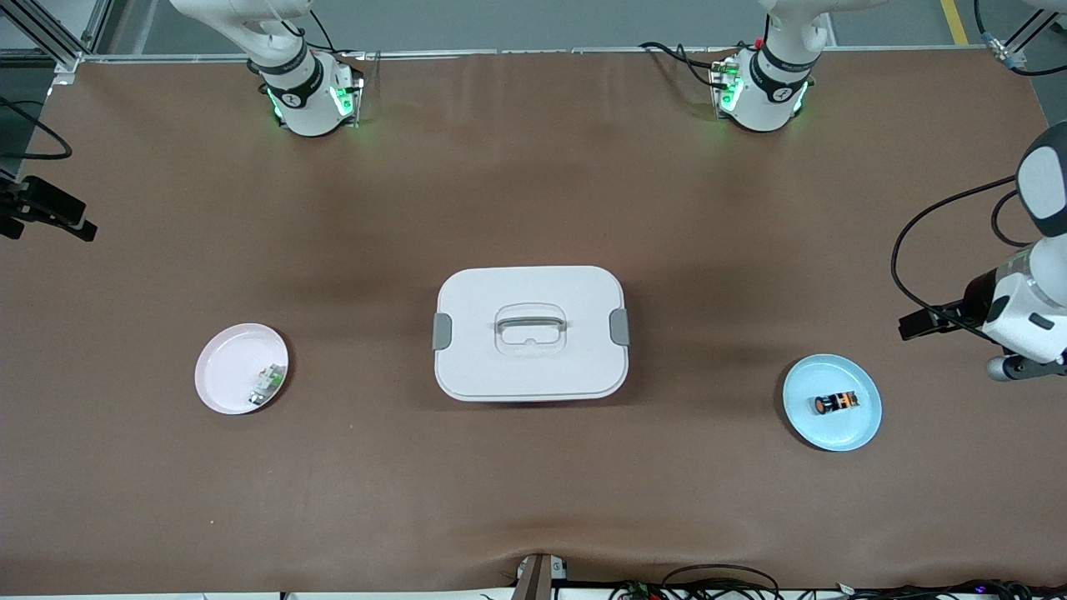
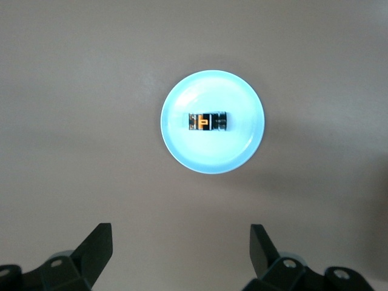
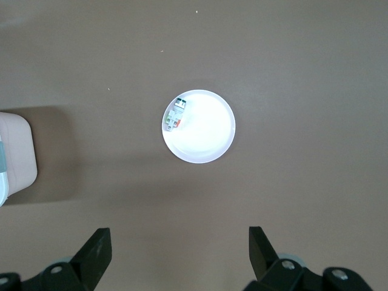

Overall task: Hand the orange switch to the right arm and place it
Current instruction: 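Lower the left gripper over the orange switch on the blue plate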

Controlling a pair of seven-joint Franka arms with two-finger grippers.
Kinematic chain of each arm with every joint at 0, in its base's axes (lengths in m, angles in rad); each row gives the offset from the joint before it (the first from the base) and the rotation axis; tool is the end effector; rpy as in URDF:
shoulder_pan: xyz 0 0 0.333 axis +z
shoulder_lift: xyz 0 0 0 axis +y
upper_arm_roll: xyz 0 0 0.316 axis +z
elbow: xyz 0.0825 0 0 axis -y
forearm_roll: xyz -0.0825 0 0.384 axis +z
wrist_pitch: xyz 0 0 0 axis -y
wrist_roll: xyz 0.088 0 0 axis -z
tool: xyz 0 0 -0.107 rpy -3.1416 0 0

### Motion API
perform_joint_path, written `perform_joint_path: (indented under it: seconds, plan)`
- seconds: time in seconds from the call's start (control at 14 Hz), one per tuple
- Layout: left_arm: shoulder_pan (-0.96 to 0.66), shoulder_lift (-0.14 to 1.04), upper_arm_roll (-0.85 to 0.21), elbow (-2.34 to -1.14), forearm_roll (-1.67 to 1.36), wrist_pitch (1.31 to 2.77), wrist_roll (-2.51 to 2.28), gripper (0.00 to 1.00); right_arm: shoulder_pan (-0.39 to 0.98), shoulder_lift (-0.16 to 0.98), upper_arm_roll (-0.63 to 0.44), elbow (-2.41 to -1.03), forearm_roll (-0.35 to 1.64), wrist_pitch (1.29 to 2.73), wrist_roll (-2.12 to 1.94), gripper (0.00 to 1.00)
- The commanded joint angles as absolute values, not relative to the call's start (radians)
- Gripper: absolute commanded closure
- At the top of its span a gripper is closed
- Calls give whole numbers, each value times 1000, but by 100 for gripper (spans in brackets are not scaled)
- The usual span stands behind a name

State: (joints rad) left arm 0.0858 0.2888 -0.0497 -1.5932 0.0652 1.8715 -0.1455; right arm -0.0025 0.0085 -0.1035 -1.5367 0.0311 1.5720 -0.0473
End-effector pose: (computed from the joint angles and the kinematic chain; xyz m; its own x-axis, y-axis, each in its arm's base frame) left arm 0.6460 0.0315 0.4657 0.9866 0.1633 -0.0034 0.1629 -0.9854 -0.0489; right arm 0.5550 -0.0554 0.6361 0.9979 -0.0587 0.0282 -0.0578 -0.9979 -0.0289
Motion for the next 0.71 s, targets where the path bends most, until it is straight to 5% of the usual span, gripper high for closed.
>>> perform_joint_path:
  seconds: [0.0, 0.64]
  plan:
    - [101, 276, -51, -1696, 83, 1986, -140, 0, -18, 17, -91, -1514, 23, 1555, -44, 0]
    - [126, 489, -54, -1715, 87, 2200, -135, 0, -18, 17, -91, -1514, 25, 1555, -44, 0]
